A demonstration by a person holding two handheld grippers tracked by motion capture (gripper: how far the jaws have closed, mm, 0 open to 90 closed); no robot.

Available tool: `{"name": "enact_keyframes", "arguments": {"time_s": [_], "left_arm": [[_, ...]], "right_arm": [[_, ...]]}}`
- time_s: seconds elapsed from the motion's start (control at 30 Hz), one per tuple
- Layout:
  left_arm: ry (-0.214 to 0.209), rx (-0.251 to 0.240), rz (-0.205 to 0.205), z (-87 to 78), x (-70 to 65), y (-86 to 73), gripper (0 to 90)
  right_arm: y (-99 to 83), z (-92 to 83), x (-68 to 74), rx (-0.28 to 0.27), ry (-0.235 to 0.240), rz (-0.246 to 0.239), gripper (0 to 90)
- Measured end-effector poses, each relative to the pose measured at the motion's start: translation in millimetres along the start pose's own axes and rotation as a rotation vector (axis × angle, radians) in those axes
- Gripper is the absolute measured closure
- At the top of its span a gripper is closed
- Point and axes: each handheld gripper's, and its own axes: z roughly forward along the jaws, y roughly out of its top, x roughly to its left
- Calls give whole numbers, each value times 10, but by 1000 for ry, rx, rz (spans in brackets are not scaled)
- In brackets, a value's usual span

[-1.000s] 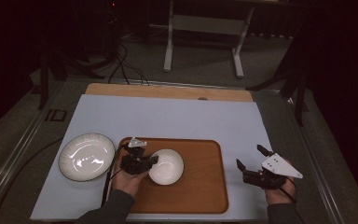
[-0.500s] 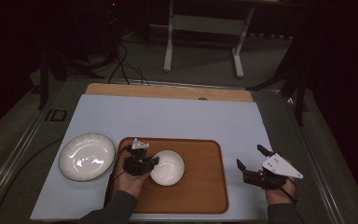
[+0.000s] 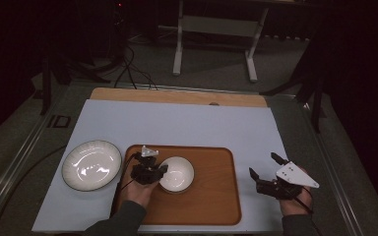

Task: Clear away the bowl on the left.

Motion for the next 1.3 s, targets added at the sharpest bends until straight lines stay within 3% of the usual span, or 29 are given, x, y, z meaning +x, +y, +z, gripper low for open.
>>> {"name": "enact_keyframes", "arguments": {"time_s": [0.3,0.53,0.63,0.77,0.87,1.0,1.2,1.3], "left_arm": [[-21,-33,6,-74,0,26,637],[-15,-69,70,-267,-34,109,565],[2,-94,71,-388,7,141,516],[40,-134,71,-576,112,179,485],[88,-158,99,-723,183,208,459],[120,-186,122,-881,285,219,417],[118,-247,84,-1083,531,183,386],[142,-259,110,-1185,637,153,364]], "right_arm": [[1,-9,-5,-1,-1,0,116],[1,-12,-6,-2,-1,1,115],[1,-15,-6,-3,-2,3,115],[1,-16,-6,-4,-1,3,115],[2,-17,-8,-6,-3,4,115],[2,-18,-8,-6,-2,4,116],[1,-19,-6,-4,2,6,115],[0,-13,-6,0,11,4,115]]}}
